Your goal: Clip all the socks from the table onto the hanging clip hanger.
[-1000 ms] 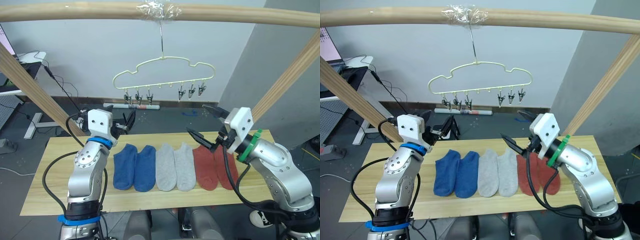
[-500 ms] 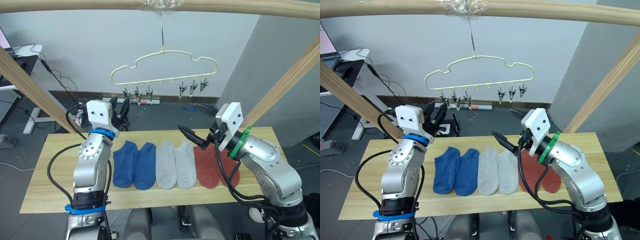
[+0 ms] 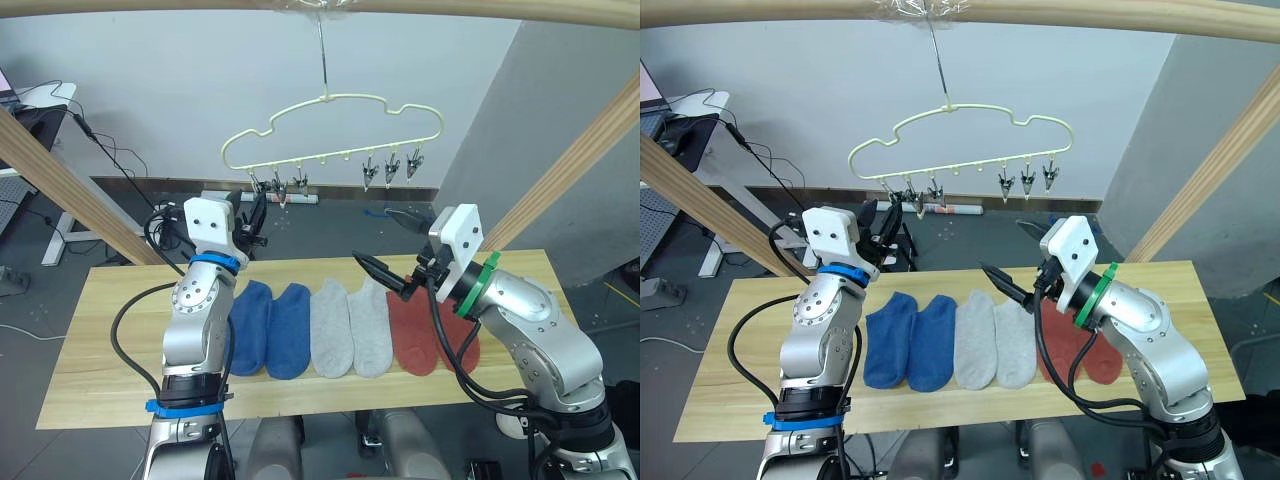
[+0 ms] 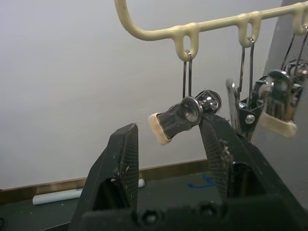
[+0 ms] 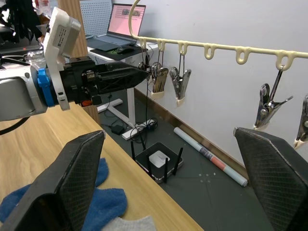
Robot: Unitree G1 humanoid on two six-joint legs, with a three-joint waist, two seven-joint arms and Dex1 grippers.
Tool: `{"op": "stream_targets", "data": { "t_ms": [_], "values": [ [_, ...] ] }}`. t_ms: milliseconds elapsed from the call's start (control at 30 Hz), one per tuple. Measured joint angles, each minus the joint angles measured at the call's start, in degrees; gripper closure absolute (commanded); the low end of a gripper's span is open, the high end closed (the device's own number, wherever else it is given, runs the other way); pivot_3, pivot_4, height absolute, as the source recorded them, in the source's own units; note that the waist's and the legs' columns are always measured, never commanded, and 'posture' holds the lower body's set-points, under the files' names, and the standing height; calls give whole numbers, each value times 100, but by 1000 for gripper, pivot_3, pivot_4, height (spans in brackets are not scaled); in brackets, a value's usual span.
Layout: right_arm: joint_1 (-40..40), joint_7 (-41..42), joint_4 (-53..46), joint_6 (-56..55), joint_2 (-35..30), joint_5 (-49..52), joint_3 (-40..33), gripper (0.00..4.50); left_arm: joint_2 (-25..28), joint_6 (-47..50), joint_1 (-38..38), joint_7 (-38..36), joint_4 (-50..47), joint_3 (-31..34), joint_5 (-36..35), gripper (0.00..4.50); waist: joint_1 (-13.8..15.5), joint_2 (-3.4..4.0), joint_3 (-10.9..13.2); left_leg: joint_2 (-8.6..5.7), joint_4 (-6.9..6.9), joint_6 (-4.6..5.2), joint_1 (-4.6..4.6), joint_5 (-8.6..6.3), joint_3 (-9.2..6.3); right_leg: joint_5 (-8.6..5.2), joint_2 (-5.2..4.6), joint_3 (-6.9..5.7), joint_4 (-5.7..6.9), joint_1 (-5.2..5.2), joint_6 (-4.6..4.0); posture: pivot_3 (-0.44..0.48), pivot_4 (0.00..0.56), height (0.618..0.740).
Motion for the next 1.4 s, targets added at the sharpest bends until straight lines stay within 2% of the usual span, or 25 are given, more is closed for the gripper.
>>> {"op": "stream_targets", "data": {
  "t_ms": [400,733,1400],
  "values": [
    [99,14,-141,-29,-7,0,-9,0,128,105,402,16,-965,-11,41,2347,-40,0,6,0,-1,0,-1,0,0,1,0,-1,-2,-1,3,-147,296,740],
    [100,73,-141,-38,-7,0,-9,0,-30,148,164,358,-545,-101,256,2347,-43,0,7,-1,-1,0,-9,0,-1,2,0,-2,-7,-5,5,-148,293,740],
    [70,96,-141,-74,78,9,-8,0,-46,-19,-313,260,-51,-100,221,2347,-48,-1,8,-1,-1,-1,-19,0,-2,6,0,-4,-14,-11,12,-149,293,740]
  ]
}}
